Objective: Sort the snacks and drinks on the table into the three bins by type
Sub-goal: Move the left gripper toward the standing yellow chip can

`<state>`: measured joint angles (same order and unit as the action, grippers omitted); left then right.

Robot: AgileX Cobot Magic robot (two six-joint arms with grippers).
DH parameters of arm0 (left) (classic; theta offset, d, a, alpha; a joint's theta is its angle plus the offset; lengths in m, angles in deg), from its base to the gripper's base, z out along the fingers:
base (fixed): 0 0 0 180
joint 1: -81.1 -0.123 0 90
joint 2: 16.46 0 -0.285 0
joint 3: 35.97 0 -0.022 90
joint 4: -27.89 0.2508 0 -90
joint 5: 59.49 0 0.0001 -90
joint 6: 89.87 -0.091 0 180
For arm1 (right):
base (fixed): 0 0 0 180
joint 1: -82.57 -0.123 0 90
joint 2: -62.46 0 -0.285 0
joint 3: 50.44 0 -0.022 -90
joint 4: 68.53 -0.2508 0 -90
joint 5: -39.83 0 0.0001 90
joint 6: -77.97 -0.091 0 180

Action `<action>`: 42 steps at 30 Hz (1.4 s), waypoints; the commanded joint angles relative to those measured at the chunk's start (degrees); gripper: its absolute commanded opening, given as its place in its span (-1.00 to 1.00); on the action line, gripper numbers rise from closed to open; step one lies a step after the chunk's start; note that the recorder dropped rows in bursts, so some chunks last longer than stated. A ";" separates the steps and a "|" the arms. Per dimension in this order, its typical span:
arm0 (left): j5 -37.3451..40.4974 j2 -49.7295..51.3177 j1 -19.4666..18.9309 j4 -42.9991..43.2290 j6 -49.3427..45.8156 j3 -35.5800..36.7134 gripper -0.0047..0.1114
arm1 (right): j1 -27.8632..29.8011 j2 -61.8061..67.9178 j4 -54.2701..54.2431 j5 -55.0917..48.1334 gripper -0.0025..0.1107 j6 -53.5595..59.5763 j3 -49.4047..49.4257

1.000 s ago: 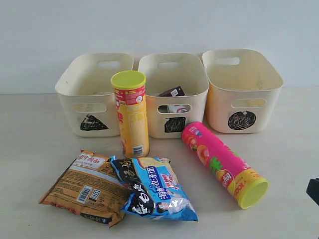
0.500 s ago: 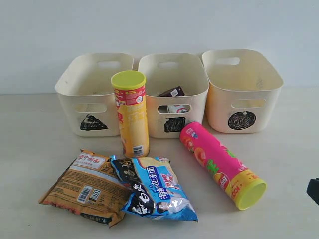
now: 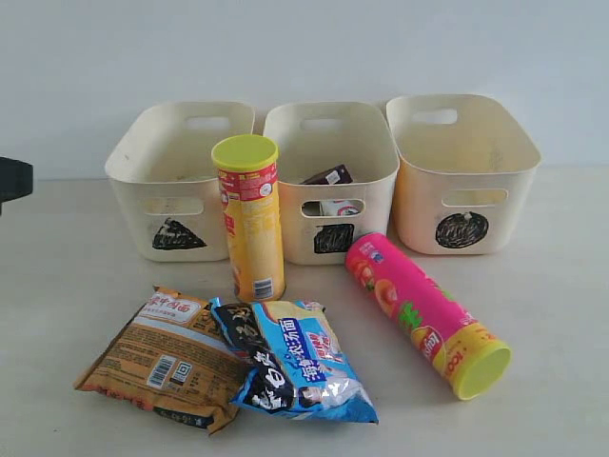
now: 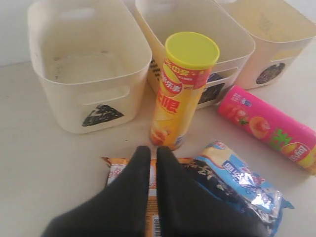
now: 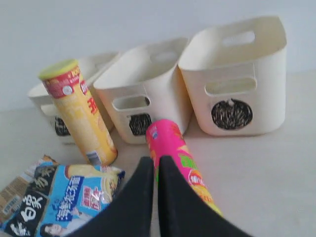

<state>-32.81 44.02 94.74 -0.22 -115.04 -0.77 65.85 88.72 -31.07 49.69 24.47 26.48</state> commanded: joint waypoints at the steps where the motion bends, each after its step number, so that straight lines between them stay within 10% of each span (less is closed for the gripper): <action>1: -0.07 2.60 0.39 -8.97 -6.73 -1.70 -0.84 | 0.15 -8.97 0.49 -2.85 -0.96 -0.01 0.29; 11: 1.85 9.90 0.98 -29.56 -26.08 -4.76 -0.84 | 2.59 -18.48 0.49 -14.58 -0.96 -0.01 0.29; 22: -8.54 19.20 7.73 -29.55 -28.20 -6.12 -0.84 | 17.97 -18.48 -9.12 -15.69 -0.96 -0.01 0.29; 30: -9.33 25.00 7.73 -29.55 -28.43 -6.12 -0.83 | 19.13 -18.48 -26.46 -23.94 -0.96 -0.02 0.29; 42: -10.62 32.04 7.73 -32.93 -28.43 -6.16 0.71 | 19.13 -18.48 -26.46 -25.00 -0.96 0.08 0.29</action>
<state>-43.30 74.75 102.13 -30.90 -143.17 -6.67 84.71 70.62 -57.52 24.71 24.36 26.77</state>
